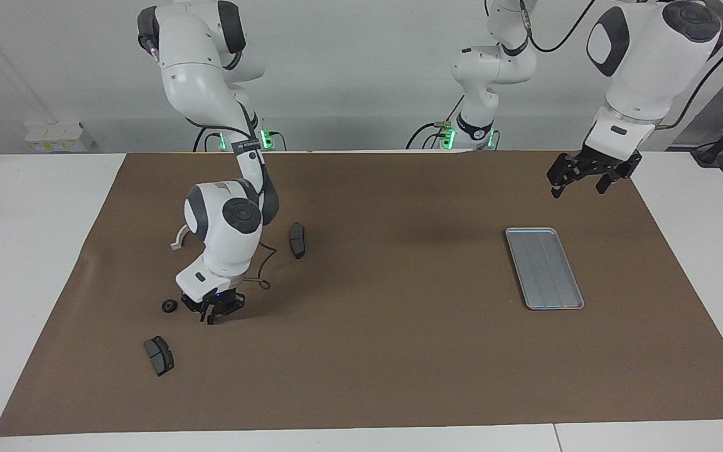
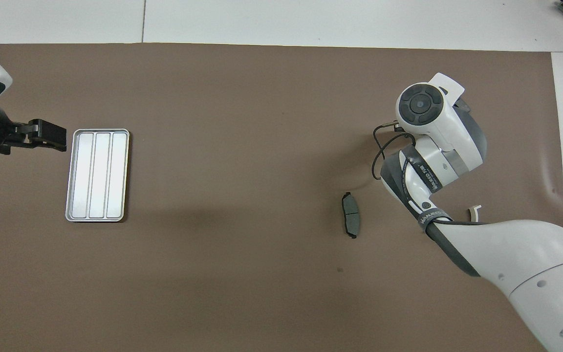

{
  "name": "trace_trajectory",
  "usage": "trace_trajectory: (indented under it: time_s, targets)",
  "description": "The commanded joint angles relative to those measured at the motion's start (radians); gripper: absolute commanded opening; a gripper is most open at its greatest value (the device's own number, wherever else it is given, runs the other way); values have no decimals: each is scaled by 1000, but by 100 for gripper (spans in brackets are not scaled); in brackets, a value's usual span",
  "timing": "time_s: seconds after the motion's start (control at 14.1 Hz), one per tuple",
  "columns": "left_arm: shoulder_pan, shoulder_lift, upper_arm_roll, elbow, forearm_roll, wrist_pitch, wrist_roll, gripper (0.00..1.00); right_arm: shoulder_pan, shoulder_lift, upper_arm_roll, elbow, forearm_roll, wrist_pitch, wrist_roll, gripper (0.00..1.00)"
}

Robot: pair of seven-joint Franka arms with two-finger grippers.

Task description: Place bearing gear from tray to pile

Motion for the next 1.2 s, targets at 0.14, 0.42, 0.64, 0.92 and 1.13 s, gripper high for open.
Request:
trace_trajectory:
  time_s: [0.14,0.42,0.64,0.92,1.13]
  targets:
    - [6,-35,-1,-45,8,32,2,100,-21,2,19,-11,40,26,-24,32]
    - [6,-35,-1,-45,8,32,5,100,-31,5,19,-11,129,49,-62,32]
    - [6,-35,-1,-45,8,32,6,100,-41,6,19,-8,192,60,-81,32]
    - [6,-35,-1,-45,8,32,3,100,-39,5,19,-6,306,57,-82,32]
    - [6,-35,-1,-45,8,30,2,100,-36,2,22,-3,347,48,-82,33]
